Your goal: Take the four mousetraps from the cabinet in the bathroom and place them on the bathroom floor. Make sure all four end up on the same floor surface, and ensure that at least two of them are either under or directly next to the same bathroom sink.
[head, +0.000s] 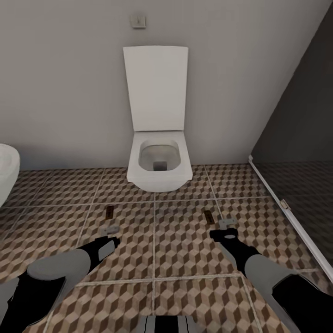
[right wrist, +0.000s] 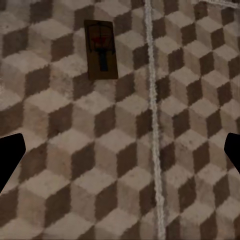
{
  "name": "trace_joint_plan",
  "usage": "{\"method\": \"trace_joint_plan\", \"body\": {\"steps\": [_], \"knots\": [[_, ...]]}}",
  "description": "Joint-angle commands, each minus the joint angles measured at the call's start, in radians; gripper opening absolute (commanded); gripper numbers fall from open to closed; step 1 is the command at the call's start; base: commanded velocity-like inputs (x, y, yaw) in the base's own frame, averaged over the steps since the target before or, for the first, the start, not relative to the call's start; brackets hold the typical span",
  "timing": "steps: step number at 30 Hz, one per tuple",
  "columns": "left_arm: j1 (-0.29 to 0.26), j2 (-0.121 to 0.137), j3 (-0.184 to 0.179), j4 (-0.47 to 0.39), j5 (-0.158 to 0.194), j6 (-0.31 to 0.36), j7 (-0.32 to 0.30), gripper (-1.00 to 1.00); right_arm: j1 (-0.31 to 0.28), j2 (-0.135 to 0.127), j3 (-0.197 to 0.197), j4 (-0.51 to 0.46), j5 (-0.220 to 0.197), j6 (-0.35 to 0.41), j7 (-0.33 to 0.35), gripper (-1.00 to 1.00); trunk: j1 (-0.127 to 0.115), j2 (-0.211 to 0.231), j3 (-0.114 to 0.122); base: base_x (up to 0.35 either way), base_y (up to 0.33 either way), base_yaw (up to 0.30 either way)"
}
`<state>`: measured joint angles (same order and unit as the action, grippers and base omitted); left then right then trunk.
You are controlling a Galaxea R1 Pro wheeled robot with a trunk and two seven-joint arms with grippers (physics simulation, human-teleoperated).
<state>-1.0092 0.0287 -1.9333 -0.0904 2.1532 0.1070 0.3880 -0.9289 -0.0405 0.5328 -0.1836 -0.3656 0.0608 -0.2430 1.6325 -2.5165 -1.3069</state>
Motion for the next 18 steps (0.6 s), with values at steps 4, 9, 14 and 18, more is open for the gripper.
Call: {"method": "trace_joint_plan", "body": {"steps": [4, 9, 14, 18], "knots": [[0.018, 0.001, -0.005, -0.006, 0.0, 0.002, 0.006, 1.0, 0.023, -0.002, 0.009, 0.003, -0.007, -0.013, -0.005, 1.0, -0.002, 0.001, 0.015, 0.0, 0.0, 0.0], [0.043, 0.0, -0.006, -0.007, -0.001, -0.005, 0.006, 1.0, 0.041, -0.001, 0.01, 0.011, -0.006, -0.044, -0.005, 1.0, -0.004, 0.002, 0.034, 0.0, 0.0, 0.0], [0.083, 0.0, -0.006, -0.007, -0.001, -0.045, 0.006, 1.0, 0.048, 0.001, 0.011, 0.018, -0.008, -0.076, -0.005, 1.0, -0.006, 0.003, 0.054, 0.0, 0.0, 0.0], [0.102, 0.0, -0.007, -0.006, -0.002, -0.087, 0.005, 1.0, 0.049, 0.004, 0.011, 0.029, -0.007, -0.084, -0.005, 1.0, -0.008, 0.004, 0.069, 0.0, 0.0, 0.0]]}}
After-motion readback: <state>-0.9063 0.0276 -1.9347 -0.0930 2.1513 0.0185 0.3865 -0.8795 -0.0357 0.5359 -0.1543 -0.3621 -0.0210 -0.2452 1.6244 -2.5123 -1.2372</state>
